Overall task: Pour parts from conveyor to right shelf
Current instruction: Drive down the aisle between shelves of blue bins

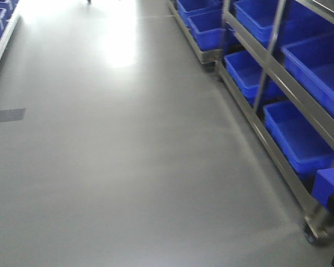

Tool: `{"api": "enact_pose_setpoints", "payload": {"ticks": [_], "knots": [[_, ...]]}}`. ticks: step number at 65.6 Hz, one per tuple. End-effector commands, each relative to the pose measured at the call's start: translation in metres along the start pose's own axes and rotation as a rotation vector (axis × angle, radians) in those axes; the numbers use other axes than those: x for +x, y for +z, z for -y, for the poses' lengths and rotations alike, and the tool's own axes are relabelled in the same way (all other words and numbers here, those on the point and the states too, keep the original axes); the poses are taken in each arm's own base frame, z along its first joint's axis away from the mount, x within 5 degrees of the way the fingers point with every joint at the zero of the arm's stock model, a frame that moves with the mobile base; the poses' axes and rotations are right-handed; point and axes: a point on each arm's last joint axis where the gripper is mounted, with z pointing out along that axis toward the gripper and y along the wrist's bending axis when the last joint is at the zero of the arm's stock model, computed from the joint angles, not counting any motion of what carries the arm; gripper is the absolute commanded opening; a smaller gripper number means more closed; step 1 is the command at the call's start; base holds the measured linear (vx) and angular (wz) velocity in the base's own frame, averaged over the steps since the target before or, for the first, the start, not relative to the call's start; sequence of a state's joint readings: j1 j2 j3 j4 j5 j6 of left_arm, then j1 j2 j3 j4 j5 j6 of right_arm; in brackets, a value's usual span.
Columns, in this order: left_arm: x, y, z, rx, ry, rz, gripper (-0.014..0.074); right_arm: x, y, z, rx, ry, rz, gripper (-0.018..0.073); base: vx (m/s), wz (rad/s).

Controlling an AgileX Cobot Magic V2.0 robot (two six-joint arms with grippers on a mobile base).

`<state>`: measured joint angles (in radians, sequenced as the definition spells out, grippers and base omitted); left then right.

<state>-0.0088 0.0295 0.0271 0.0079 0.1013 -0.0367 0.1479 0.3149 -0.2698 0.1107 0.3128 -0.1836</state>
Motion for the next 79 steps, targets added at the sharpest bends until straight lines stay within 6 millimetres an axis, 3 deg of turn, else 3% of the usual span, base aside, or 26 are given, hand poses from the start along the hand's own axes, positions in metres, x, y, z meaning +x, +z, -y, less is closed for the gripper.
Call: {"api": "enact_pose_setpoints", "payload": {"ticks": [1, 79], "knots": [[-0.0129, 0.0, 0.0008, 0.009, -0.016, 0.083, -0.0006, -0.016, -0.0026, 0.002, 0.017, -0.013, 0.096, -0.0001, 0.71, 0.43], [-0.0129, 0.0, 0.0008, 0.009, -0.016, 0.083, -0.0006, -0.016, -0.0026, 0.002, 0.017, -0.013, 0.096, -0.0001, 0.68, 0.16]]}}
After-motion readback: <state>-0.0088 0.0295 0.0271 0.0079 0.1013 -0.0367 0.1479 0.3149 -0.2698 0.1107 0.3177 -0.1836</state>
